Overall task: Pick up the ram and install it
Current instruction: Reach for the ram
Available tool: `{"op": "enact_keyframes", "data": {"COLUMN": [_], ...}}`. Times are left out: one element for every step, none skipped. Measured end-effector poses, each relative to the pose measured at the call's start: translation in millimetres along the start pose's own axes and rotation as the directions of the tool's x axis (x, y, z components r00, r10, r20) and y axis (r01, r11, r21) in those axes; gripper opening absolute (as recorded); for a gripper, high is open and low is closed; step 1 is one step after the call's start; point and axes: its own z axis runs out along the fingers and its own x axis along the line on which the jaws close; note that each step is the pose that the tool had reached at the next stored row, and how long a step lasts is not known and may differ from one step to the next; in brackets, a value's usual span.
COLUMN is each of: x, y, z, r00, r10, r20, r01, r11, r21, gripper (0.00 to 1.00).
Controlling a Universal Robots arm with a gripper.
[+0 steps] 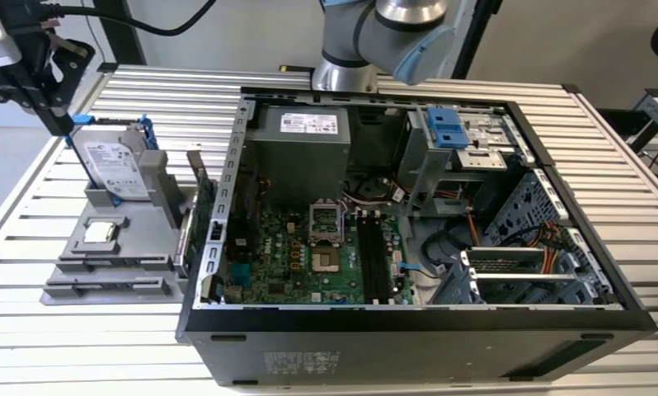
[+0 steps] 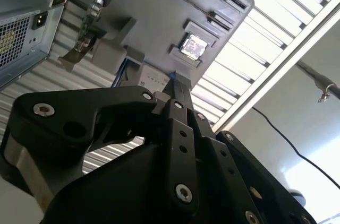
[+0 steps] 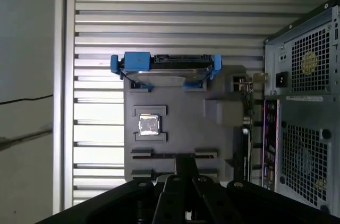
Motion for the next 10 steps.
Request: {"op": "enact_keyframes", "data": {"x": [0.0,0.0,0.1,0.1,0.1,0.2,0.2,0.3,0.3,0.4], "y": [-1.1,-2.3,-3.4,-4.4,-5.6,-6.6,-7.8,-8.9,-10.0,-11.2], "z": [-0.1,-0.1,-0.2,-0.2,-0.2,-0.3,-0.3,-0.3,-0.4,-0.4], "r00": [1.0000,1.0000,1.0000,1.0000,1.0000,1.0000,1.0000,1.0000,1.0000,1.0000], "r10": [0.000,0.000,0.000,0.000,0.000,0.000,0.000,0.000,0.000,0.000], "r20": [-0.0001,0.0000,0.0000,-0.0001,-0.0001,0.0000,0.0000,0.0000,0.0000,0.0000], "r01": [0.000,0.000,0.000,0.000,0.000,0.000,0.000,0.000,0.000,0.000], "r11": [1.0000,1.0000,1.0000,1.0000,1.0000,1.0000,1.0000,1.0000,1.0000,1.0000], "r21": [0.0000,0.0000,0.0000,0.0000,0.0000,0.0000,0.0000,0.0000,0.0000,0.0000], "gripper": [0.00,0.00,0.00,0.00,0.00,0.00,0.00,0.00,0.00,0.00]}}
